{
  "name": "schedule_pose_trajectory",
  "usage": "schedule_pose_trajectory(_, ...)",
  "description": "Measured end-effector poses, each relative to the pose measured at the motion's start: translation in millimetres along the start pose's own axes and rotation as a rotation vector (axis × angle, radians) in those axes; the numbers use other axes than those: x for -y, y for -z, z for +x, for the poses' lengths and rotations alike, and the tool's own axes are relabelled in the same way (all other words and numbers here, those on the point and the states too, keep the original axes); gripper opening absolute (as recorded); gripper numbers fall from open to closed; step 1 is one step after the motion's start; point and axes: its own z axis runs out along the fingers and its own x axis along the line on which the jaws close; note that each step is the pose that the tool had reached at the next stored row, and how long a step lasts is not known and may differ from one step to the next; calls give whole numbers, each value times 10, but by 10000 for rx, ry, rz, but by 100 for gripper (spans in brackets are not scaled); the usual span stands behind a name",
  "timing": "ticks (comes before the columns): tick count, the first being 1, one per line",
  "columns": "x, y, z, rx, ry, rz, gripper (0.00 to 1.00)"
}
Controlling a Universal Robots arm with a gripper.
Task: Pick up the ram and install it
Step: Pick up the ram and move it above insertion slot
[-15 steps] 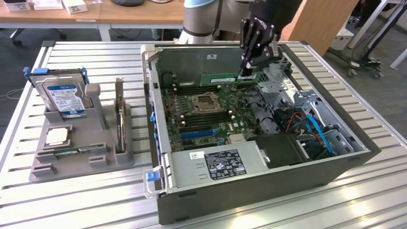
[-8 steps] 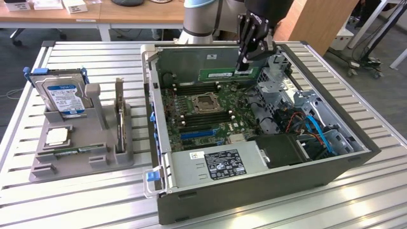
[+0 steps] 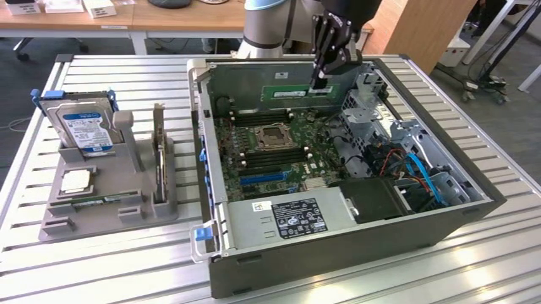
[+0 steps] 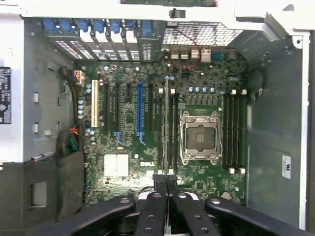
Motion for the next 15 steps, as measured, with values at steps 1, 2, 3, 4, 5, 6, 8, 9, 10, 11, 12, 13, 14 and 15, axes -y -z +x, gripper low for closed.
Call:
schedule_pose_trajectory(1, -1, -1, -19, 0, -10, 0, 11)
schedule_pose_trajectory(2, -2, -2, -38, 1, -19, 1, 11)
schedule_pose_trajectory(3, -3, -2, -50, 1, -28, 0, 11)
schedule_pose_trajectory(4, -2, -2, -51, 0, -27, 0, 11)
schedule_pose_trajectory(5, -3, -2, -51, 1, -28, 0, 11)
schedule_pose_trajectory(6, -3, -2, -51, 1, -27, 1, 11)
schedule_pose_trajectory(8, -2, -6, -51, 3, -28, 1, 11)
schedule_pose_trajectory(9, -2, -19, -51, 4, -28, 2, 11)
schedule_pose_trajectory(10, -1, -37, -50, 1, -28, 1, 11)
schedule_pose_trajectory(11, 0, -55, -49, 1, -28, 1, 11)
schedule_pose_trajectory(12, 1, -73, -49, 1, -28, 1, 11)
schedule_pose_trajectory(13, 2, -91, -48, 2, -28, 1, 11)
schedule_pose_trajectory(14, 3, -109, -48, 2, -28, 1, 11)
schedule_pose_trajectory(15, 4, -127, -47, 1, -28, 1, 11)
